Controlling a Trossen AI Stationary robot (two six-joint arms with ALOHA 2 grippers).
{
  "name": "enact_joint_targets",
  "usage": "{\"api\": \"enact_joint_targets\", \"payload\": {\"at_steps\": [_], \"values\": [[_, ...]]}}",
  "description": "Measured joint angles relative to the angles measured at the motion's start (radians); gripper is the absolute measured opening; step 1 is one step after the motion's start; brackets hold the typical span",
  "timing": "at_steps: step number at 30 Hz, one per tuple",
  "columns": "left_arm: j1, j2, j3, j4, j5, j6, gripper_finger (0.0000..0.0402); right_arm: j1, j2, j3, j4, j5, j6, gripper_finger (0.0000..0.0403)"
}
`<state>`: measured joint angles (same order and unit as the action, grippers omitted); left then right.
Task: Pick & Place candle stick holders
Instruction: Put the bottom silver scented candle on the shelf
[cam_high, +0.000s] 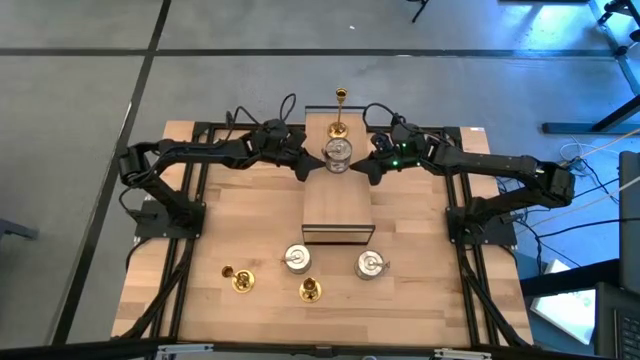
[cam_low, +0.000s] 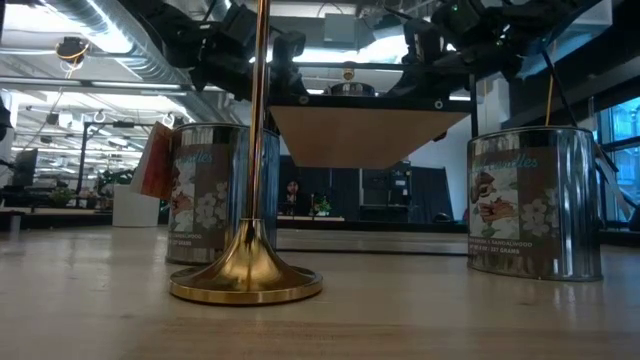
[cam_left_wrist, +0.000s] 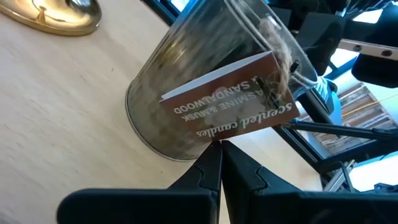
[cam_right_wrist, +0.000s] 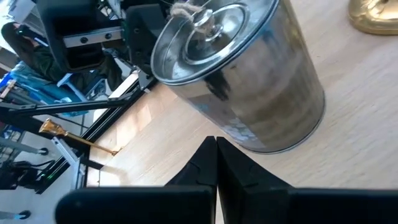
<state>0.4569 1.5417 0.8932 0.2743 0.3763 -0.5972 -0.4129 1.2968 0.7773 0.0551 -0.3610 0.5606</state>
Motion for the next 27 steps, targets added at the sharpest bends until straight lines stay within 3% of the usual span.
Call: {"api": "enact_joint_targets", "payload": {"at_steps": [27], "values": [[0.013,0.0,0.0,0.014,-0.008,0.002,0.0001,0.0,0.053,0.0,0.041,0.073,0.017,0.0]]}}
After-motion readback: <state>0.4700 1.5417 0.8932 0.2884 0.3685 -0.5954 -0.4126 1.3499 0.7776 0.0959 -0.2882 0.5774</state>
